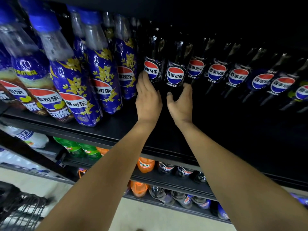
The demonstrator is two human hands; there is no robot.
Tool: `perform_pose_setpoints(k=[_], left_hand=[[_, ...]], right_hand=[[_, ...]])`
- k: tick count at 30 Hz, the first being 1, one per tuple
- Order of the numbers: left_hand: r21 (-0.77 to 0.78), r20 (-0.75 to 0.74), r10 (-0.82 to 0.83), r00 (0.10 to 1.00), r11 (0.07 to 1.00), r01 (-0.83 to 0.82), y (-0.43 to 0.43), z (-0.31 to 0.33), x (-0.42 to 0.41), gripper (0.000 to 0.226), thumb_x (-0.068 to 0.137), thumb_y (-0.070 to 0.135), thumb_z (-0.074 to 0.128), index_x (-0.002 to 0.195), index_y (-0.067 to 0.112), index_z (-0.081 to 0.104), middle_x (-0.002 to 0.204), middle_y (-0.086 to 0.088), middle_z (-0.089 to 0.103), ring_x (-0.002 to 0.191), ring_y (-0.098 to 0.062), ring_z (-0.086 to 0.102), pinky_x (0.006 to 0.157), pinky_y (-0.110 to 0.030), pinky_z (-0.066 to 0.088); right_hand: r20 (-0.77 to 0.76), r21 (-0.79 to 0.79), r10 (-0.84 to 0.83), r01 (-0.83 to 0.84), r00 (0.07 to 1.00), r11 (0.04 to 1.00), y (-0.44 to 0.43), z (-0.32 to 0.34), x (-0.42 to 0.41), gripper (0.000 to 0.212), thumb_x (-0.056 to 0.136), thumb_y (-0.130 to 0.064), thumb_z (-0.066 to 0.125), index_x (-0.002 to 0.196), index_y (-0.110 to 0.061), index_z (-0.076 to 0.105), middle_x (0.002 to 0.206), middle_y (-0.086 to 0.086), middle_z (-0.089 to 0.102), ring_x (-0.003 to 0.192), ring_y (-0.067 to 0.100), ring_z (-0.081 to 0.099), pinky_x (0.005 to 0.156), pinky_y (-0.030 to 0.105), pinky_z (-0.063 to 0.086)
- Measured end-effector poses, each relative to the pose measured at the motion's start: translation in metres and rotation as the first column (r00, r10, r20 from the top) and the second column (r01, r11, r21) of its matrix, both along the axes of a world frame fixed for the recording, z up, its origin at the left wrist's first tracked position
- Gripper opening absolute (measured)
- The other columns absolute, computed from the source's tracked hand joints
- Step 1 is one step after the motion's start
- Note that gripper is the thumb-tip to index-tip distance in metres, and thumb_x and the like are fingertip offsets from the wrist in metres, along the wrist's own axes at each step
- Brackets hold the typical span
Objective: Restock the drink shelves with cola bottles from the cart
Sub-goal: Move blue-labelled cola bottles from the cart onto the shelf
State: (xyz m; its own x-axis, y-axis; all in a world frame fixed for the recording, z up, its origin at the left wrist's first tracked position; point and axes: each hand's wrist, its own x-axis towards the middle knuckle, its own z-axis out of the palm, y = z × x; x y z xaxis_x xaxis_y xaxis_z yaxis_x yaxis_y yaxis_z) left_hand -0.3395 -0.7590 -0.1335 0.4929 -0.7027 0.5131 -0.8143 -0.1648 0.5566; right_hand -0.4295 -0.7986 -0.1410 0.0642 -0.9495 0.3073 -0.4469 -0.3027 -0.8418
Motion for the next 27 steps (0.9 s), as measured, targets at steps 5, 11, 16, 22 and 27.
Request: perform_pose_setpoints(k=[5,11,16,22,27], left_hand=[[0.002,0.025,0.018,1.000,1.000,-0.018,0.0010,0.0020,0.0003,0.068,0.090,0.011,0.061,0.145,-0.006,0.026,0.147,-0.023,0.032,0.133,-0.034,0.037,0.104,-0.035,0.042],[-0.128,0.046,0.030,0.998,0.991,-0.024,0.0023,0.0032,-0.0011,0.059,0.074,-0.007,0.060,0.131,-0.012,0.044,0.132,-0.030,0.047,0.111,-0.040,0.053,0.092,-0.038,0.047],[-0.136,-0.005,0.023,1.000,0.990,-0.023,0.0024,0.0040,0.0014,0.060,0.076,-0.011,0.046,0.136,-0.011,0.038,0.139,-0.029,0.039,0.125,-0.041,0.044,0.094,-0.038,0.051],[-0.131,-0.037,-0.009,0.999,0.991,0.004,0.0039,0.0050,0.0009,0.061,0.079,-0.015,0.048,0.138,-0.009,0.037,0.141,-0.026,0.037,0.127,-0.038,0.042,0.085,-0.038,0.055],[-0.117,-0.067,-0.049,0.997,0.992,0.041,0.0078,0.0079,0.0006,0.060,0.081,-0.011,0.049,0.140,-0.007,0.035,0.143,-0.024,0.035,0.131,-0.037,0.039,0.088,-0.038,0.054]], right_hand=[[0.017,0.004,-0.002,0.002,1.000,1.000,-0.0003,0.0009,-0.0003,0.055,0.086,-0.020,0.064,0.135,-0.008,0.040,0.131,0.004,0.050,0.121,0.017,0.048,0.093,0.020,0.035],[-0.032,-0.009,0.033,-0.033,0.999,0.999,-0.0026,-0.0015,0.0028,0.059,0.089,-0.023,0.063,0.141,-0.010,0.039,0.138,0.004,0.049,0.127,0.016,0.046,0.095,0.016,0.031],[-0.080,-0.031,0.051,-0.054,0.995,0.998,-0.0029,-0.0031,0.0041,0.062,0.092,-0.027,0.063,0.145,-0.009,0.036,0.144,0.006,0.044,0.132,0.019,0.042,0.097,0.017,0.030],[-0.097,-0.043,0.061,-0.066,0.993,0.997,-0.0029,-0.0028,0.0021,0.060,0.093,-0.030,0.062,0.144,-0.010,0.038,0.138,0.006,0.047,0.126,0.020,0.047,0.095,0.023,0.040],[-0.082,-0.018,0.053,-0.055,0.995,0.998,-0.0013,-0.0009,0.0014,0.062,0.092,-0.031,0.064,0.145,-0.011,0.038,0.140,0.005,0.048,0.128,0.020,0.047,0.103,0.034,0.044]])
